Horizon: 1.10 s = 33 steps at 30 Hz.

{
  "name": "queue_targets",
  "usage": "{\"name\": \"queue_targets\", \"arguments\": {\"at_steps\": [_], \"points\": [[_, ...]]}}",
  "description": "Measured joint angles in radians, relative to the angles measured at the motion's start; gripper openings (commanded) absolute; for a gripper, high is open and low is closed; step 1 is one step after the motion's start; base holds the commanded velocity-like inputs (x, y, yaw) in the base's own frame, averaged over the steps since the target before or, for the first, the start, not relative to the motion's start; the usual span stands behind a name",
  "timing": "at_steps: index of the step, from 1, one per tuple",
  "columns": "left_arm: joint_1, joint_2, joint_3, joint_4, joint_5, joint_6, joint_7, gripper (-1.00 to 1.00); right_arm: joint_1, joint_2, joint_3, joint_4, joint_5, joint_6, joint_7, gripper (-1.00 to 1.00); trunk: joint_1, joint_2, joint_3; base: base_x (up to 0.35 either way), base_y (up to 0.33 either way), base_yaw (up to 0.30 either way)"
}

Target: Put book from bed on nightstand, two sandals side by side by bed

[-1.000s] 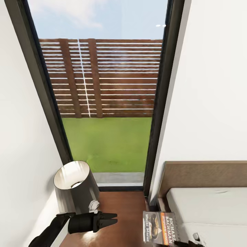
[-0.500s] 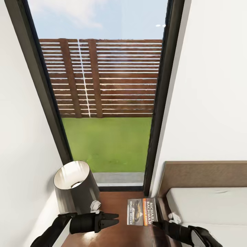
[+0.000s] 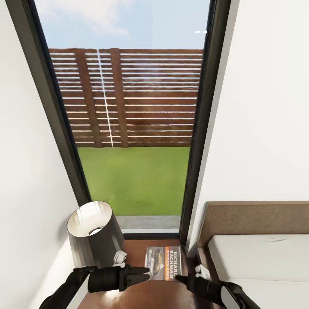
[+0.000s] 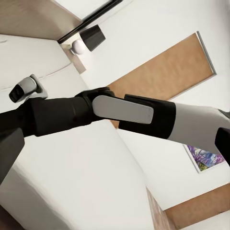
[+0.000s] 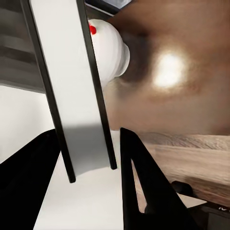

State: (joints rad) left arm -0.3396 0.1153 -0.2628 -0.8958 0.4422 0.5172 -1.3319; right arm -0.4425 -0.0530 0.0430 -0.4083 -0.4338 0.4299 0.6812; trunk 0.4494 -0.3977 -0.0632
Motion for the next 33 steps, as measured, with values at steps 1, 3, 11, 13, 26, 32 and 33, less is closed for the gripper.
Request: {"name": "queue_targets", "arguments": {"at_steps": [1,3,11,13,26,32,33], "points": [[0.000,0.000,0.000,0.000,0.000,0.000,0.000,1.00,0.000,0.000,0.000,0.000,-0.006,0.000,0.000,-1.00,0.000,0.000,0.000,0.000,0.000,0.000],[0.000,0.000,0.000,0.000,0.000,0.000,0.000,1.00,0.000,0.002,-0.001,-0.001,-0.033,0.000,0.000,-1.00,0.000,0.000,0.000,0.000,0.000,0.000],[0.000,-0.014,0.001,0.003,0.002,0.000,0.001,1.00,-0.001,0.005,0.000,-0.022,-0.192,0.001,0.000,-1.00,0.000,0.000,0.000,0.000,0.000,0.000],[0.000,-0.015,0.000,0.004,0.002,0.000,0.002,1.00,-0.002,0.005,0.000,-0.023,-0.206,0.001,-0.001,-1.00,0.000,0.000,0.000,0.000,0.000,0.000],[0.000,-0.022,0.002,0.009,0.002,-0.001,0.004,1.00,-0.002,0.056,0.002,-0.022,-0.213,0.002,-0.193,-1.00,0.000,0.000,0.000,0.000,0.000,0.000],[0.000,-0.023,0.001,0.009,0.002,-0.001,0.005,1.00,-0.001,0.057,0.003,-0.021,-0.214,0.022,-0.194,-1.00,0.000,0.000,0.000,0.000,0.000,0.000],[0.000,-0.023,0.001,0.009,0.002,-0.001,0.005,1.00,-0.001,0.057,0.005,-0.021,-0.215,0.053,-0.194,-1.00,0.000,0.000,0.000,0.000,0.000,0.000]]}}
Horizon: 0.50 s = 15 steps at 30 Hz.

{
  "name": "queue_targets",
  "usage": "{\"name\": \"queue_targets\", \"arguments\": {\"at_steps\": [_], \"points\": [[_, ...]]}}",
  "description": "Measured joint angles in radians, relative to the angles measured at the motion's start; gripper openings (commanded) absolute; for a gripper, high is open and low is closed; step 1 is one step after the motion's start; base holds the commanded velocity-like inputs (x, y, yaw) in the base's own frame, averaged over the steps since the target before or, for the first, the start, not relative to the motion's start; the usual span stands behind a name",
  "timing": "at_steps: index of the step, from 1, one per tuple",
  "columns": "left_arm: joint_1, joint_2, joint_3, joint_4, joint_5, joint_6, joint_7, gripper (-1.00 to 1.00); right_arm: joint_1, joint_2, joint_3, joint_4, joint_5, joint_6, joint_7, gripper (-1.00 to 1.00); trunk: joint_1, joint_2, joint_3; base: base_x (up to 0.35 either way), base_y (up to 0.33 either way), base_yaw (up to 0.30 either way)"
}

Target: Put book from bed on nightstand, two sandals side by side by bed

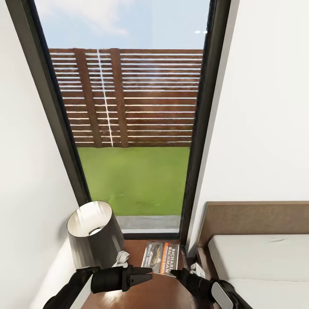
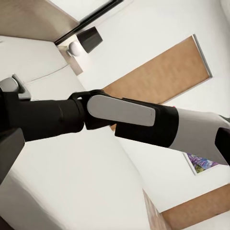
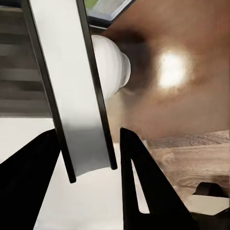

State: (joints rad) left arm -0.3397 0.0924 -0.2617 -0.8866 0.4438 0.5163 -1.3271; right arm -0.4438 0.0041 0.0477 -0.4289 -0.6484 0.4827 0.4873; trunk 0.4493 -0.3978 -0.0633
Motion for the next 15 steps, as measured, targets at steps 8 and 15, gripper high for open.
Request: {"name": "queue_targets", "arguments": {"at_steps": [8,15], "points": [[0.000,0.000,0.000,0.000,0.000,-0.001,0.001,1.00,0.000,-0.002,-0.002,-0.003,-0.125,0.256,-0.001,-1.00,0.000,0.000,0.000,0.000,0.000,0.000],[0.000,0.000,-0.001,0.000,0.000,0.000,0.001,1.00,0.000,-0.002,-0.002,-0.003,-0.139,0.269,-0.002,-1.00,0.000,0.000,0.000,0.000,0.000,0.000]]}}
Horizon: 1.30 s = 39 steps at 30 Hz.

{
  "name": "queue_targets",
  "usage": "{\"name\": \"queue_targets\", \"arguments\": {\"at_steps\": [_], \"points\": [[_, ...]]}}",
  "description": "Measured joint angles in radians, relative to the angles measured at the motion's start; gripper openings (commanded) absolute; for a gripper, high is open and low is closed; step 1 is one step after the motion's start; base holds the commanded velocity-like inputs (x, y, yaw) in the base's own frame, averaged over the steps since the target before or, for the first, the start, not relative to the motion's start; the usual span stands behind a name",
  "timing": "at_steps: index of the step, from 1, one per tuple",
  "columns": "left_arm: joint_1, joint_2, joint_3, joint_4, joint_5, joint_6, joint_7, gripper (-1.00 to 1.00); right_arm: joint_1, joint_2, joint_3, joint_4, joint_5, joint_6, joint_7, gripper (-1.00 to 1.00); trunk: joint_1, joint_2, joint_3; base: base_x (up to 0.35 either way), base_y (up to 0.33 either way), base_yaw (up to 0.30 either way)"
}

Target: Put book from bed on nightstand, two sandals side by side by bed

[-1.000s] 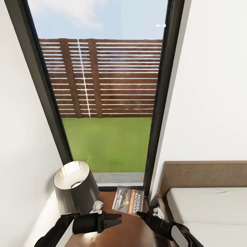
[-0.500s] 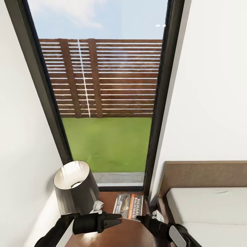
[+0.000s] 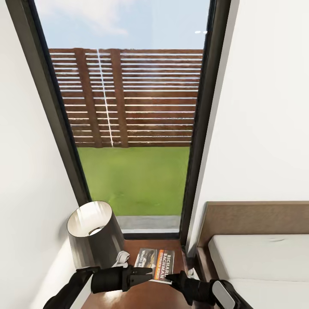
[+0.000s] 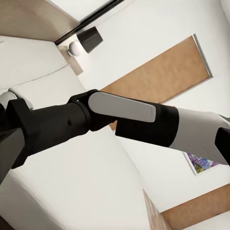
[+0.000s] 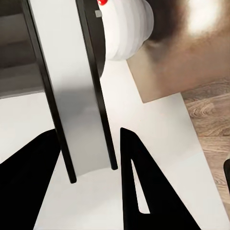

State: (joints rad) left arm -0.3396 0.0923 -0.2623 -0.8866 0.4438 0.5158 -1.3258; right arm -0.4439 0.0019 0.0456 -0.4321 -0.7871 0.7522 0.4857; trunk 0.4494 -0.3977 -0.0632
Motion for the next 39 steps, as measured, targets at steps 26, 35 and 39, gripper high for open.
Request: {"name": "queue_targets", "arguments": {"at_steps": [26,35,39], "points": [[0.000,-0.009,0.001,0.003,0.000,-0.002,0.003,1.00,0.000,0.000,0.001,0.001,0.001,-0.006,-0.002,-1.00,0.100,-0.182,-0.082,0.000,0.000,0.000],[0.000,-0.010,0.001,0.003,0.000,-0.002,0.003,1.00,0.000,-0.001,0.001,0.001,0.001,-0.006,-0.001,-1.00,0.134,-0.246,-0.110,0.000,0.000,0.000],[0.000,-0.009,0.001,0.003,0.000,-0.002,0.003,1.00,0.000,-0.002,0.000,0.001,0.000,-0.007,0.003,-1.00,0.150,-0.274,-0.123,0.000,0.000,0.000]]}}
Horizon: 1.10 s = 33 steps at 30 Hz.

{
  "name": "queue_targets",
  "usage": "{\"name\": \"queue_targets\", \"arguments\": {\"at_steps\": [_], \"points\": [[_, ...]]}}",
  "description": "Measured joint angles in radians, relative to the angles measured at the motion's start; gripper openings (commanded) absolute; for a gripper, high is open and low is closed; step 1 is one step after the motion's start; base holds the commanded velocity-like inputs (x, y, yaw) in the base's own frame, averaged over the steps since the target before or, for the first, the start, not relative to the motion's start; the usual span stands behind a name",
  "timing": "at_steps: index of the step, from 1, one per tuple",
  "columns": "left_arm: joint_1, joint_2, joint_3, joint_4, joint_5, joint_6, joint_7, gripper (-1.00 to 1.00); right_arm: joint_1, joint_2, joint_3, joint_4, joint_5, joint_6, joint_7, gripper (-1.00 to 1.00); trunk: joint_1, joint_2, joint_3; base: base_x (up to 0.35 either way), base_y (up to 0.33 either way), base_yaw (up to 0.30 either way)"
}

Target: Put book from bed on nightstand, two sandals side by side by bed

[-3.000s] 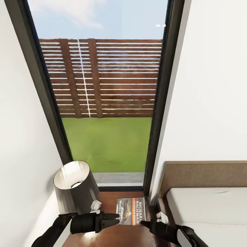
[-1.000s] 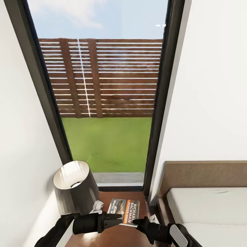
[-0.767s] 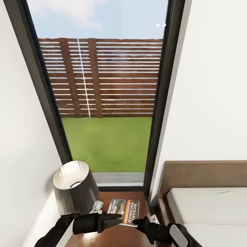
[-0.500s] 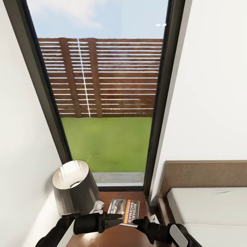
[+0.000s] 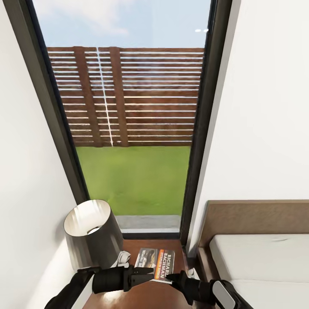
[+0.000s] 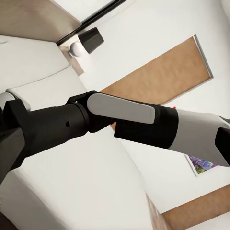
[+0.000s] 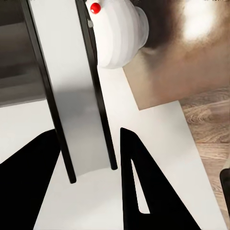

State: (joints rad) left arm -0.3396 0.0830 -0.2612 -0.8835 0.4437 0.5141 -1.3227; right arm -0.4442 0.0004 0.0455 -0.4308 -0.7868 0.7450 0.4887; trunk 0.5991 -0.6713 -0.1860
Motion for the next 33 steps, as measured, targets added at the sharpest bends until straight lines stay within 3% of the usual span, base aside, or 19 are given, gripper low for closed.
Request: {"name": "queue_targets", "arguments": {"at_steps": [33], "points": [[0.000,0.000,0.001,0.000,0.000,0.000,0.000,1.00,0.000,0.000,0.003,0.000,0.002,-0.002,0.002,-1.00,0.127,-0.231,-0.104,0.000,0.000,0.000]]}}
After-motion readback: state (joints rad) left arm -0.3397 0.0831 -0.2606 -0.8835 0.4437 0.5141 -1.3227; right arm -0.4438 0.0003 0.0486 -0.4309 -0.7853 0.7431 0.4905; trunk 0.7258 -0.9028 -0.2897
